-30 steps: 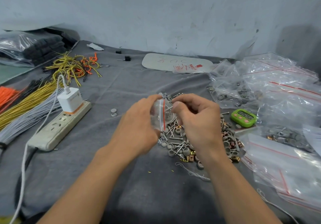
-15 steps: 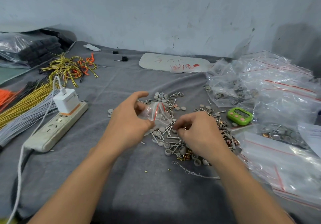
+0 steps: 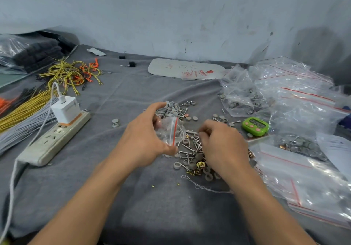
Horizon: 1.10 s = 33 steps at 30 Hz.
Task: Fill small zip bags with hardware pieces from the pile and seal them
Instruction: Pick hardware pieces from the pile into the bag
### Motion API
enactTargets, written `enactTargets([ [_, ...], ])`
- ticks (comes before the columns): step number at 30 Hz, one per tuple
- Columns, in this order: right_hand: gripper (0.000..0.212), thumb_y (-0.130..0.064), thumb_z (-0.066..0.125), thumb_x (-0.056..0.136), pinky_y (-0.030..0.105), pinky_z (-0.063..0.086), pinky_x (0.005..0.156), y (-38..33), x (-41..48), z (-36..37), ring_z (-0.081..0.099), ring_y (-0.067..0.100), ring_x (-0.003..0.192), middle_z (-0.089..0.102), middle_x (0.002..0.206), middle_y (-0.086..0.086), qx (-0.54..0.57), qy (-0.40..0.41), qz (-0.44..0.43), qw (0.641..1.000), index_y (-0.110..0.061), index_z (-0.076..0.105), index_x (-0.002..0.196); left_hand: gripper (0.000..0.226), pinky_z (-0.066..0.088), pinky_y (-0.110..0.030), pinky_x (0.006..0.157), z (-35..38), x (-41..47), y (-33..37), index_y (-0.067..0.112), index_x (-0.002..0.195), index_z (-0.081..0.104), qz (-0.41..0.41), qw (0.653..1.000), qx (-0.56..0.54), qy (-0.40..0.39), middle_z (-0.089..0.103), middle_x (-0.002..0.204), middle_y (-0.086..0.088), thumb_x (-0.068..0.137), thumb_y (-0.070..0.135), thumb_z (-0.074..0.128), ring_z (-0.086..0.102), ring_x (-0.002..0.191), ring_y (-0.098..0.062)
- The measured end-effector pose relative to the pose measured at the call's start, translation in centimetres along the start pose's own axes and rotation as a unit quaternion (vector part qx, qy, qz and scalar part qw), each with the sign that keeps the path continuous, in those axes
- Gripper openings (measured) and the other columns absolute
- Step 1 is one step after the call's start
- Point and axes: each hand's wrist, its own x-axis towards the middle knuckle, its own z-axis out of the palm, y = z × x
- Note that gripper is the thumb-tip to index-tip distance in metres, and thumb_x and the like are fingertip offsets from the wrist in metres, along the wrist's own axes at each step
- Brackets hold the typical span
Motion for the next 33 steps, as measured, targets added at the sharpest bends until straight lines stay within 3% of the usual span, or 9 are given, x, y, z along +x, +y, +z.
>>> enactTargets([
  [4,0.008,-0.029,0.069,0.088,0.032,0.052,0.07,-0.6,-0.2,-1.5,0.067,0.017,0.077,0.074,0.079,-0.014,0.096,0.1,-0.047,0.989,-0.034,0.075,0.089,0.115,0.035,-0.009,0.062,0.6,-0.2,0.3,0.049,0.144,0.038,0.011,0.999,0.039,-0.003,0.052,0.093,0.015,0.046,0.035,0.096,0.055,0.081,0.002],
  [10,0.021,-0.016,0.066,0.088,0.034,0.054,0.076,-3.3,-0.5,-0.3,0.067,0.01,0.076,0.075,0.079,-0.011,0.207,-0.07,-0.188,0.957,-0.03,0.079,0.098,0.1,0.033,0.001,0.074,1.1,-0.5,0.4,0.039,0.139,0.055,0.046,0.998,0.043,0.003,0.057,0.115,0.021,0.048,0.022,0.092,0.053,0.097,0.001],
  [13,0.041,0.001,0.056,0.087,0.027,0.059,0.086,-2.9,0.2,-0.4,0.073,0.001,0.088,0.079,0.09,-0.014,0.321,-0.09,-0.148,0.931,-0.026,0.082,0.102,0.083,0.031,0.004,0.075,0.9,-0.5,0.2,0.043,0.127,0.062,0.038,0.998,0.035,0.036,0.06,0.113,0.019,0.053,0.018,0.09,0.055,0.097,-0.001],
  [16,0.046,0.008,0.053,0.088,0.024,0.059,0.073,-1.6,1.0,-1.2,0.076,0.007,0.081,0.079,0.084,-0.013,0.402,-0.068,-0.078,0.91,-0.027,0.083,0.089,0.071,0.032,0.004,0.075,0.6,-0.6,0.2,0.045,0.121,0.065,0.04,0.997,0.031,0.054,0.062,0.107,0.017,0.059,0.022,0.091,0.054,0.092,0.0],
  [19,0.046,0.002,0.058,0.088,0.013,0.048,0.061,0.2,1.5,-1.5,0.07,-0.002,0.068,0.074,0.071,-0.021,0.277,-0.031,-0.034,0.96,-0.037,0.079,0.073,0.06,0.035,-0.001,0.074,0.2,-0.6,0.1,0.047,0.114,0.064,0.029,0.998,0.008,0.055,0.063,0.105,0.015,0.063,0.031,0.092,0.057,0.094,-0.001],
  [21,0.034,-0.011,0.066,0.087,0.007,0.041,0.051,0.8,1.3,-1.4,0.064,-0.006,0.06,0.069,0.064,-0.027,0.136,-0.081,-0.041,0.987,-0.038,0.079,0.073,0.056,0.035,-0.001,0.072,-0.1,-0.5,0.1,0.045,0.115,0.065,0.019,0.998,-0.003,0.056,0.063,0.104,0.017,0.065,0.036,0.09,0.055,0.094,0.005],
  [24,0.006,-0.034,0.08,0.078,0.006,0.037,0.046,0.5,0.5,-0.8,0.062,-0.006,0.056,0.066,0.06,-0.026,0.114,-0.196,-0.04,0.973,-0.039,0.079,0.078,0.056,0.033,0.003,0.073,-0.2,-0.5,0.3,0.045,0.116,0.065,0.015,0.998,-0.012,0.063,0.063,0.104,0.019,0.065,0.039,0.089,0.055,0.093,0.008],
  [29,0.01,-0.041,0.083,0.076,0.02,0.044,0.051,-0.3,-0.2,-0.3,0.067,0.01,0.046,0.053,0.06,-0.028,0.056,-0.236,-0.055,0.969,-0.034,0.077,0.079,0.055,0.034,-0.004,0.074,0.0,-0.6,0.5,0.045,0.117,0.065,0.016,0.998,-0.004,0.056,0.063,0.106,0.018,0.067,0.04,0.088,0.057,0.096,-0.001],
  [33,0.017,-0.039,0.081,0.076,0.02,0.044,0.048,-0.1,-0.3,-0.3,0.067,0.01,0.051,0.066,0.06,-0.013,0.018,-0.226,-0.041,0.973,-0.026,0.07,0.071,0.054,0.035,-0.004,0.073,0.1,-0.6,0.5,0.046,0.116,0.065,0.015,0.998,-0.001,0.054,0.064,0.106,0.019,0.067,0.04,0.087,0.059,0.095,-0.001],
])
